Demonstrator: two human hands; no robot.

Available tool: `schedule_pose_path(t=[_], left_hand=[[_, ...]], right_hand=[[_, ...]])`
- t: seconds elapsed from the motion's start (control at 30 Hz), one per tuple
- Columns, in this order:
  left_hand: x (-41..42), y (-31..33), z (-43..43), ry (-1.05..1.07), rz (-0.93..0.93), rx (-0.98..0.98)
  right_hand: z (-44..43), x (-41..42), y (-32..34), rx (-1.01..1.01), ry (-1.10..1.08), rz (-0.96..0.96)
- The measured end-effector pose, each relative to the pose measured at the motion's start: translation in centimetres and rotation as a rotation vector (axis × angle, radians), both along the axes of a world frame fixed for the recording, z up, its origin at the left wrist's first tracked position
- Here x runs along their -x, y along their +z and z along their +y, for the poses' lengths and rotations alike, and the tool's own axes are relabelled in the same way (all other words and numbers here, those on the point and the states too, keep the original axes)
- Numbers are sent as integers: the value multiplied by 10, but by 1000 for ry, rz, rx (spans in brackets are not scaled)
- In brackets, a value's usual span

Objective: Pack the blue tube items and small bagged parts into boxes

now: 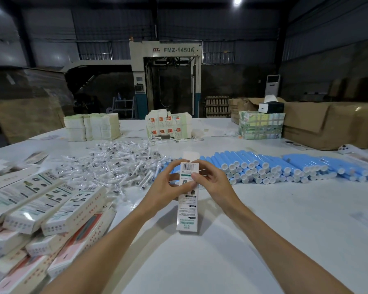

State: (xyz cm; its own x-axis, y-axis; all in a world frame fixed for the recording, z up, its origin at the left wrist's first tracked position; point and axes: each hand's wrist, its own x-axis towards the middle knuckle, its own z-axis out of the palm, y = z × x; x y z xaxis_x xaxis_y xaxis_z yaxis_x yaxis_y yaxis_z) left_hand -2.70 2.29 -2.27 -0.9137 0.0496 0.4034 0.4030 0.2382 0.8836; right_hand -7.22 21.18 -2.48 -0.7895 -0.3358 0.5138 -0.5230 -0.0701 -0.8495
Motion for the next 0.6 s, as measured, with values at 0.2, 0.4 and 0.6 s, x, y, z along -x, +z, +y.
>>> schedule_pose_path(t=[0.2,0.4,0.6], left_hand=[[5,-14,-3,-1,-10,-85],[0,-14,-5,-23,-26,-96],[-5,-13,2,-60,-27,-49]], right_hand=[[2,5,1,-72,40,19],[3,3,6,-23,21,-11],[6,15,8,21,-7,-134]])
